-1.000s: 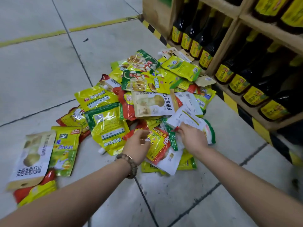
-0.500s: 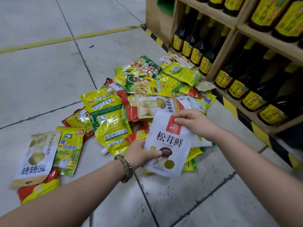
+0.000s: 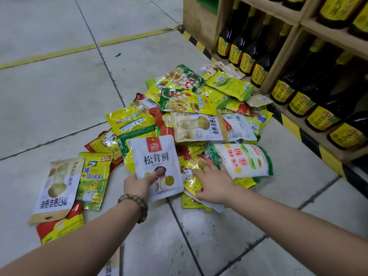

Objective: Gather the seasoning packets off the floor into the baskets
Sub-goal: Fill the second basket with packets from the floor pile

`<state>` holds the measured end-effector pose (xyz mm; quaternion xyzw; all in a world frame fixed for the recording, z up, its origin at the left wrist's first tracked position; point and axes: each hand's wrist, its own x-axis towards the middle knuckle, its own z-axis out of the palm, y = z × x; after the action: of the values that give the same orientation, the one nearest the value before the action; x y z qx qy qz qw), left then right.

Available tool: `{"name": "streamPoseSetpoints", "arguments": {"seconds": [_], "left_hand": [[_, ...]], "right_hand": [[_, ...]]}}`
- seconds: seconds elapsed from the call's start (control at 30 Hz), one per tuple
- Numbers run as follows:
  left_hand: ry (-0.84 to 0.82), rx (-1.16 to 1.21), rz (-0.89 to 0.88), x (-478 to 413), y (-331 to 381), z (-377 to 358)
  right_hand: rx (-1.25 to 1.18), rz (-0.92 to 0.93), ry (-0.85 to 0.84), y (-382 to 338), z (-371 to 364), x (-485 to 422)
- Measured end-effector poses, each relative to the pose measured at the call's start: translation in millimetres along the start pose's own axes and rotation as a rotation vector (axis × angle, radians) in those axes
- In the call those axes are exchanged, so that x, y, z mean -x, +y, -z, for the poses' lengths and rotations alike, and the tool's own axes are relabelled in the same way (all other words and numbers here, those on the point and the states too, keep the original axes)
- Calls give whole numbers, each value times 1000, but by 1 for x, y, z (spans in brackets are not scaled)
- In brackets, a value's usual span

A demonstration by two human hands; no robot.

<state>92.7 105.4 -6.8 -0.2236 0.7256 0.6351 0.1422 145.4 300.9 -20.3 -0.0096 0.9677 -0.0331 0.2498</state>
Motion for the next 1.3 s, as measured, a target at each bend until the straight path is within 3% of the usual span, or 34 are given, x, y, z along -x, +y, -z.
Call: {"name": "streamPoseSetpoints", "arguments": {"seconds": [0.07, 0.23, 0.4, 0.53, 0.67, 0.77, 0.8, 0.9, 0.97, 1.3], "left_hand": [[10, 3, 8, -1, 0, 6], [11, -6, 8, -1, -5, 18], [-16, -10, 43, -9, -8, 31], [-12, -21, -1, -13, -4, 37], [-36, -20, -13, -24, 0, 45], [-63, -29, 21, -32, 1, 53], [-64, -36, 40, -34, -1, 56], [-52, -39, 87, -35, -7, 61], [-79, -59, 96, -32, -5, 59], [-92, -194, 49, -22, -9, 59]], "right_hand": [[56, -13, -83, -2, -6, -7], [205, -11, -7, -17, -17, -5], [149, 97, -8, -13, -1, 8], [13, -46, 38, -2, 33, 16], [-17, -136, 341, 12, 57, 32], [-400, -151, 718, 26, 67, 35], [-472, -136, 730, 24, 71, 33], [-113, -27, 326, 1, 59, 24], [-8, -17, 123, -15, 38, 12], [-199, -312, -47, -6, 27, -49]]}}
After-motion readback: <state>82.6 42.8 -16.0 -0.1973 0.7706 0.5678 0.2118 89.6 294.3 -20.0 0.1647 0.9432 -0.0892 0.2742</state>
